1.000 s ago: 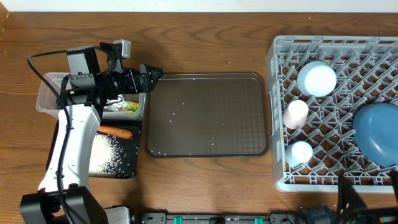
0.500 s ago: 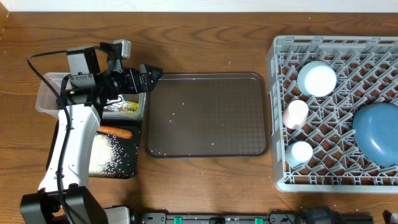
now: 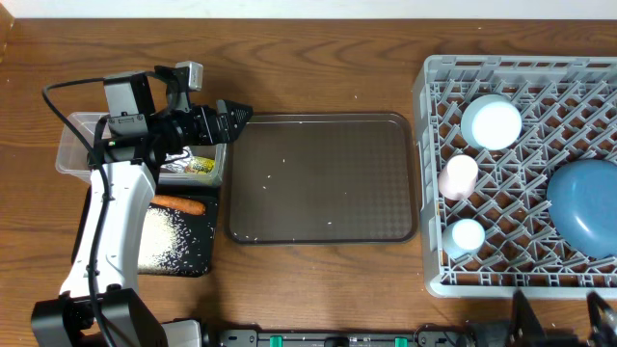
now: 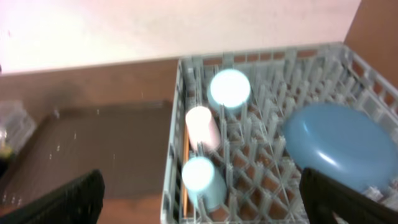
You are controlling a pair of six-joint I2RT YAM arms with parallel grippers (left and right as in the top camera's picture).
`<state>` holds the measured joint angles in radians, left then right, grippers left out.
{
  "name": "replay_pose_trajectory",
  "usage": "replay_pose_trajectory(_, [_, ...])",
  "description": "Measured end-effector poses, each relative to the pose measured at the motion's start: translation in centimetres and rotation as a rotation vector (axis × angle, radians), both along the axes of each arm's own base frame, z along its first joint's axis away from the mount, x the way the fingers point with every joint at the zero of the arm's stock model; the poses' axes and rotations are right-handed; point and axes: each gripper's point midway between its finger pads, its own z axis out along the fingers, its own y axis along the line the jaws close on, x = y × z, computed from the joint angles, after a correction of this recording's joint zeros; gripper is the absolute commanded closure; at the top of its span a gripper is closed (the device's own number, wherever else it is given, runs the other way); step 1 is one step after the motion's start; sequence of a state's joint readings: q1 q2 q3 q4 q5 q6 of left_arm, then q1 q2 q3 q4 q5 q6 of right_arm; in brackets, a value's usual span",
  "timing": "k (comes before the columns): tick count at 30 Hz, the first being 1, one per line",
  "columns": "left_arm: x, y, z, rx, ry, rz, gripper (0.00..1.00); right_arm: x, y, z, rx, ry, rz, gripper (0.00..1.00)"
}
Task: Sort waste into correct bins and load items into the dishwasher rack
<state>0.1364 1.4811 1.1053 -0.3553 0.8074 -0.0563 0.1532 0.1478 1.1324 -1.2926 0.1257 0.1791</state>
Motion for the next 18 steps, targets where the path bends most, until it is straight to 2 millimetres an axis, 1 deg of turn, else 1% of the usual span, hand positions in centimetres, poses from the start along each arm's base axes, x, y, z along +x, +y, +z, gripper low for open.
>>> replay_pose_trajectory(2, [0.0, 0.0, 0.0, 0.0, 0.0, 0.0, 0.0, 1.7, 0.2, -0.1, 0.009, -0.058, -0.008, 0.01])
replay_pose_trajectory(5, [0.0, 0.0, 0.0, -0.001, 0.0, 0.0, 0.0, 4.2, 0.7, -0.8, 0.022, -0.126, -0.002, 0.01])
replay_pose_trajectory(7, [0.0, 0.0, 0.0, -0.001, 0.0, -0.001, 0.0, 6.3, 1.3, -1.1, 0.036, -0.199, 0.013, 0.01])
replay_pose_trajectory(10, [0.0, 0.0, 0.0, 0.0, 0.0, 0.0, 0.0, 9.1, 1.6, -3.1, 0.042, -0.225, 0.012, 0.01])
replay_pose_trajectory(14, [0.0, 0.0, 0.0, 0.0, 0.0, 0.0, 0.0, 12.1, 2.1, -6.1, 0.047, -0.234, 0.027, 0.01])
replay_pose_trajectory(16, [0.0, 0.0, 0.0, -0.001, 0.001, 0.0, 0.0, 13.4, 2.4, -7.4, 0.05, -0.251, 0.036, 0.01])
replay_pose_trajectory(18, [0.0, 0.0, 0.0, -0.001, 0.0, 0.0, 0.0, 14.2, 2.5, -8.0, 0.052, -0.286, 0.041, 0.01])
